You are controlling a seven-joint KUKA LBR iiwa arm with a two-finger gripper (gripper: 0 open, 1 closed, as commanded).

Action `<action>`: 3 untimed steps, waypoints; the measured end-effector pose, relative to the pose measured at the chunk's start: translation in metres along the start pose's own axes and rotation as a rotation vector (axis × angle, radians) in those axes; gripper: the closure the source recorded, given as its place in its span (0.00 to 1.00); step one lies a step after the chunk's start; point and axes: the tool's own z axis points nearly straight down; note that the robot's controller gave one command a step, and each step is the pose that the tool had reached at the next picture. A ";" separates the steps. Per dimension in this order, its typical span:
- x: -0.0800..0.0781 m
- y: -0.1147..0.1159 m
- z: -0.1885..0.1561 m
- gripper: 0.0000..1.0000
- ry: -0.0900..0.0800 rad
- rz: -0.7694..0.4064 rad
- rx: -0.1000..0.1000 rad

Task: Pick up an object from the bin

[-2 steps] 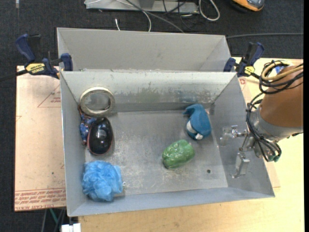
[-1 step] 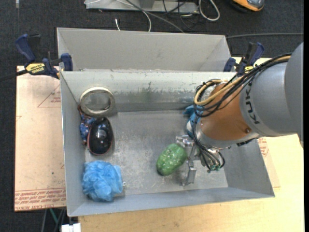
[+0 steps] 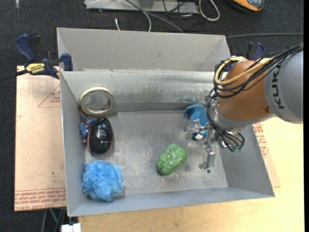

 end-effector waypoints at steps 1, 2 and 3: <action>-0.005 0.059 0.034 0.00 0.017 0.013 -0.014; -0.011 0.069 0.063 0.00 0.003 0.083 -0.002; -0.017 0.060 0.062 1.00 0.005 -0.107 -0.012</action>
Offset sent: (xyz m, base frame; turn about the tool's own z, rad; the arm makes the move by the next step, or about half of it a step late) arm -0.0038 0.0690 -0.0637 0.0841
